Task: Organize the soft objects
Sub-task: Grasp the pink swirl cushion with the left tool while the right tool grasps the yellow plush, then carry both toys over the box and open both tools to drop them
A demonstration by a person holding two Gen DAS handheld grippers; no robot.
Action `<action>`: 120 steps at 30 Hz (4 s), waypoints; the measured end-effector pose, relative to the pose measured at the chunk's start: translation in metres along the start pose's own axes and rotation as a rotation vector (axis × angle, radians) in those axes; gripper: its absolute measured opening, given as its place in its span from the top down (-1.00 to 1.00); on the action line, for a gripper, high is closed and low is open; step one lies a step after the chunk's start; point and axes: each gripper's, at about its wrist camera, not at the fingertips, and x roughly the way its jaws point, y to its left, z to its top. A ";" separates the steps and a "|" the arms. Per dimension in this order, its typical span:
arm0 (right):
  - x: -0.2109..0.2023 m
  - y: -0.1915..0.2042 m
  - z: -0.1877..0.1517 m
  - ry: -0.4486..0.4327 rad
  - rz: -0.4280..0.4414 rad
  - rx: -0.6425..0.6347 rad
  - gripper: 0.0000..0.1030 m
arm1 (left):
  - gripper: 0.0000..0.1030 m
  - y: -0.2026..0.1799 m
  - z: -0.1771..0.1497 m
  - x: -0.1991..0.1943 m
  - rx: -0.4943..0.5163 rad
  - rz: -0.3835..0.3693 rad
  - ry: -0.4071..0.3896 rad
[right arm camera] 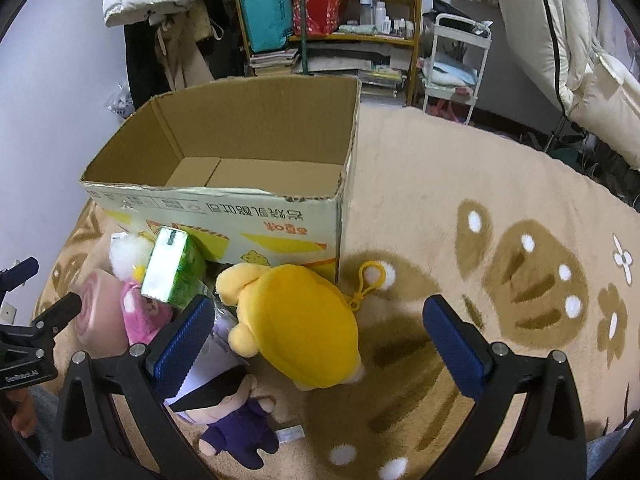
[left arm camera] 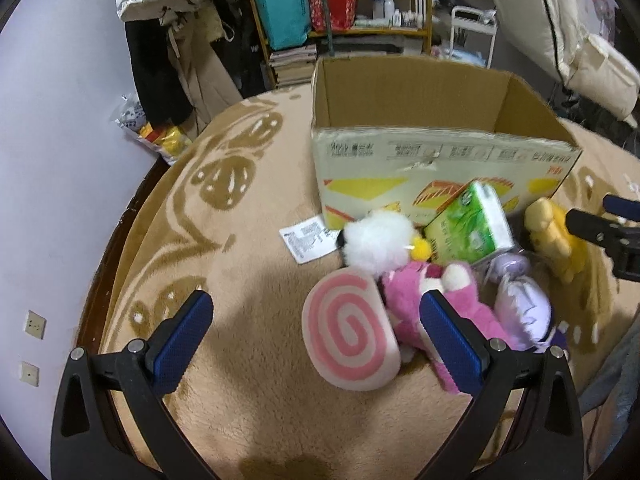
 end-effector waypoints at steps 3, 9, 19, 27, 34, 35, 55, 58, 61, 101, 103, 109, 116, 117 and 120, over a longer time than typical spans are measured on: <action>0.009 0.000 0.002 0.025 0.005 0.000 -1.00 | -0.98 0.001 -0.001 0.009 0.000 -0.004 0.031; 0.029 -0.002 0.004 0.086 0.025 0.001 -0.96 | -0.98 0.001 -0.002 0.021 0.014 0.009 0.069; 0.046 0.001 0.000 0.138 0.103 0.010 -0.37 | -0.76 -0.001 -0.004 0.034 0.021 -0.017 0.124; 0.052 0.004 -0.001 0.149 0.111 0.012 -0.36 | -0.43 0.002 -0.005 0.036 0.001 -0.050 0.142; 0.048 0.004 -0.003 0.139 0.107 0.010 -0.23 | 0.05 0.000 -0.007 0.028 -0.006 -0.097 0.127; 0.047 0.004 -0.003 0.135 0.105 0.008 -0.22 | 0.08 0.000 -0.008 0.026 -0.006 -0.093 0.119; -0.043 -0.001 -0.004 -0.216 0.028 0.025 -0.17 | 0.19 0.017 -0.007 -0.052 -0.086 -0.037 -0.192; -0.055 0.003 -0.006 -0.263 0.028 0.015 -0.17 | 0.20 0.018 -0.007 -0.064 -0.086 -0.033 -0.244; -0.070 0.005 -0.008 -0.323 0.037 0.007 -0.17 | 0.20 0.019 -0.008 -0.076 -0.097 -0.006 -0.298; -0.082 -0.001 0.062 -0.521 0.115 0.006 -0.18 | 0.19 0.007 0.107 -0.114 -0.039 0.004 -0.597; -0.081 0.000 0.068 -0.524 0.120 0.008 -0.18 | 0.19 0.007 0.114 -0.110 -0.049 -0.006 -0.610; -0.071 0.000 0.079 -0.533 0.143 -0.002 -0.19 | 0.19 0.002 0.121 -0.080 -0.051 -0.010 -0.590; -0.044 0.002 0.076 -0.508 0.136 -0.026 -0.19 | 0.19 -0.002 0.111 -0.042 -0.061 -0.027 -0.559; -0.040 0.002 0.076 -0.501 0.141 -0.032 -0.19 | 0.19 -0.003 0.111 -0.038 -0.058 -0.030 -0.554; -0.031 0.001 0.077 -0.491 0.163 -0.040 -0.19 | 0.18 -0.005 0.110 -0.032 -0.058 -0.049 -0.553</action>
